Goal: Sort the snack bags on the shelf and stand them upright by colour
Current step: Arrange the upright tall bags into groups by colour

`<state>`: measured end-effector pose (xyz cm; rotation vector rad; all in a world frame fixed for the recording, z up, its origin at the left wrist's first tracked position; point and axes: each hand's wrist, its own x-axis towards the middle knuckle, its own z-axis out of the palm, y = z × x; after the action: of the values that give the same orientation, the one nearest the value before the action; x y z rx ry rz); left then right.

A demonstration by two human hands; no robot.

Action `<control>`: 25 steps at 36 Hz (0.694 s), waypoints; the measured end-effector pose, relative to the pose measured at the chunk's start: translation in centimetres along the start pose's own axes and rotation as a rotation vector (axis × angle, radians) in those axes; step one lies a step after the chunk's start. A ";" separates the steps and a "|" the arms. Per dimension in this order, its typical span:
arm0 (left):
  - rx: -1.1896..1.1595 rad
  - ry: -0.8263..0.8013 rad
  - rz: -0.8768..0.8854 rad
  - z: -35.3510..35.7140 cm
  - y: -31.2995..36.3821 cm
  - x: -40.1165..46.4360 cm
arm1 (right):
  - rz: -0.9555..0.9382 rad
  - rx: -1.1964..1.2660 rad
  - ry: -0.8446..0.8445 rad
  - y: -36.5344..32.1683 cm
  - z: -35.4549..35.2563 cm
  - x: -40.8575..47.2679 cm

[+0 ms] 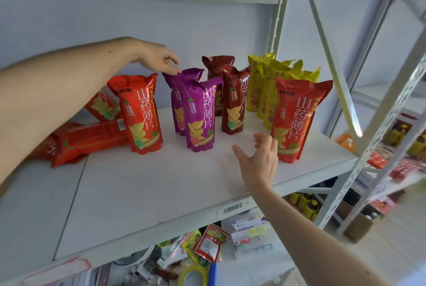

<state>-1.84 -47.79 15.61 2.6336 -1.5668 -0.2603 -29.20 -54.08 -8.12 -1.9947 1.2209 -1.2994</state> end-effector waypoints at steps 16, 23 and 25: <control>0.200 0.245 -0.032 1.2 -0.2 -3.4 | 0.373 0.002 0.247 2.1 -5.2 3.6; 0.162 0.227 -0.062 1.7 -1.3 -4.8 | 0.371 0.052 0.124 3.1 -4.3 4.9; 0.156 0.190 -0.067 1.6 -1.4 -5.5 | 0.351 0.085 0.131 3.1 -3.9 4.7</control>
<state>-3.46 -42.28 14.47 2.7335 -1.4973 0.1112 -33.27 -59.39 -6.43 -1.5686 1.4718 -1.2918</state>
